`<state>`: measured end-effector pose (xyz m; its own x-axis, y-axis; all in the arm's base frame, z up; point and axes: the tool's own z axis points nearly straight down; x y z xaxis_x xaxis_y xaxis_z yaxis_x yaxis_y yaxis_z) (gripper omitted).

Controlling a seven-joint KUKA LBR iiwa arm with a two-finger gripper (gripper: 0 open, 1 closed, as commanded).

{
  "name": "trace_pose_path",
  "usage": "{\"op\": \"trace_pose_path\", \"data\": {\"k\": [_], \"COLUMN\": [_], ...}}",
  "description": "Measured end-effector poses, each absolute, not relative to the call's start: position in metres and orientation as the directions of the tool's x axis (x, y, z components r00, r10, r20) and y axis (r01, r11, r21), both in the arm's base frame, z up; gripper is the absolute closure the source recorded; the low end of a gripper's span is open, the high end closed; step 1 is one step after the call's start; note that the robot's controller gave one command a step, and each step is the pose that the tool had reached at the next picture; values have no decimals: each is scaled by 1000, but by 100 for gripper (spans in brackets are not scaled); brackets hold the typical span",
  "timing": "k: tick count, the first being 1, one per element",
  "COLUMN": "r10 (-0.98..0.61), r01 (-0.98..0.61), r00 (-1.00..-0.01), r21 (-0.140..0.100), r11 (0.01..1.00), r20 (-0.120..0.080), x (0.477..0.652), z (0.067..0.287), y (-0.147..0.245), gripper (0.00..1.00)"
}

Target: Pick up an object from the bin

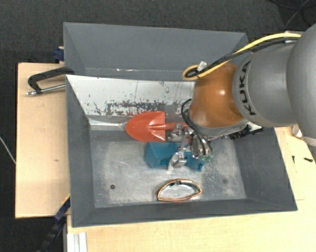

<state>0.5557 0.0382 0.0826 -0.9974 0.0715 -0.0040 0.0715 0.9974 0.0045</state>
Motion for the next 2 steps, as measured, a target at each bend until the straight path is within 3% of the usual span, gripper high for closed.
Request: {"op": "trace_pose_path", "data": {"k": [2], "r10": [72], "r01": [72], "r00": [-997], "r21": [1], "r11": [997], "r20": [5], "x": [554], "z": [115], "y": [38], "gripper": [100]}}
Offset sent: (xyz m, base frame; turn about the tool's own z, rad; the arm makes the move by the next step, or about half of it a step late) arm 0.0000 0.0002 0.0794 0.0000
